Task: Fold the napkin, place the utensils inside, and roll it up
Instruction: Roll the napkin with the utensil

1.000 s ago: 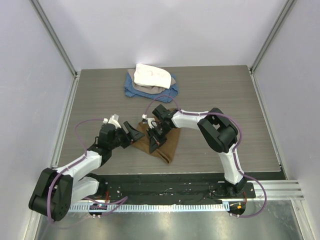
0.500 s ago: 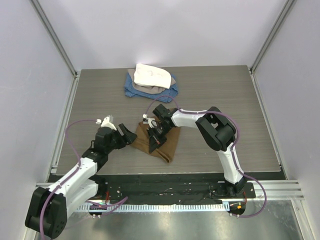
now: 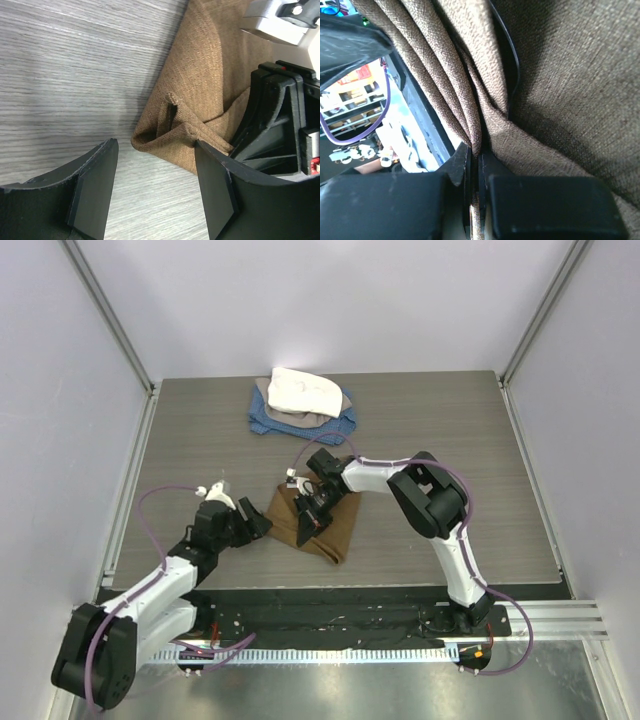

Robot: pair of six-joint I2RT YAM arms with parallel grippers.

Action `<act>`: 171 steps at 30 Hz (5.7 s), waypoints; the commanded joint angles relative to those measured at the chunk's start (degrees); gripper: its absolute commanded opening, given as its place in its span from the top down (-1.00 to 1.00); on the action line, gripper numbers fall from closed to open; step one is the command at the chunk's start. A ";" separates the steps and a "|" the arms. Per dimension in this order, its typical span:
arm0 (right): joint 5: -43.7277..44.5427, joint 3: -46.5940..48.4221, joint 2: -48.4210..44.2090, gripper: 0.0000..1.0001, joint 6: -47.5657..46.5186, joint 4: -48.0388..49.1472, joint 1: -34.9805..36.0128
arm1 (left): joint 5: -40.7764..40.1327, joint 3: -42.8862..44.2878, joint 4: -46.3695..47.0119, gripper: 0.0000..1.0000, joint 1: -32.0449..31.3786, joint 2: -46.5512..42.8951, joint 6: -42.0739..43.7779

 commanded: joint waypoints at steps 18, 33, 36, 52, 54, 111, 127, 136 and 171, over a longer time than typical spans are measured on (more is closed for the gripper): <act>5.65 0.95 6.56 0.98 -1.35 0.23 -2.51 | -0.43 3.06 11.61 0.05 0.28 13.07 3.14; 14.61 1.39 -6.08 0.02 -1.26 -0.47 -2.60 | 0.10 7.90 6.52 0.96 0.28 19.05 4.46; 21.10 -0.80 -12.75 -0.22 -3.02 -0.12 -2.34 | 0.63 9.39 4.50 1.00 0.20 20.28 4.90; 42.75 -23.30 -35.79 -0.37 -10.05 8.67 4.69 | 2.30 14.93 -3.59 1.00 0.28 23.01 5.25; 41.95 -23.92 -35.54 -0.36 -10.06 9.11 4.96 | 2.48 15.02 -3.77 1.00 0.28 23.01 5.34; 23.05 -12.68 -33.60 -0.22 -7.60 0.41 -3.05 | -1.83 19.32 -14.93 1.00 0.28 21.16 7.89; 22.70 -12.85 -25.78 0.03 -5.48 -4.07 -1.37 | -1.30 19.15 -14.31 1.00 0.37 20.90 7.63; 25.25 -12.85 -22.71 0.06 -6.54 -4.69 -3.82 | -1.65 18.97 -14.57 1.00 0.37 20.46 7.71; 16.20 10.95 -10.32 -0.18 0.05 9.81 -3.74 | -2.36 16.69 -11.24 1.00 0.46 18.97 6.48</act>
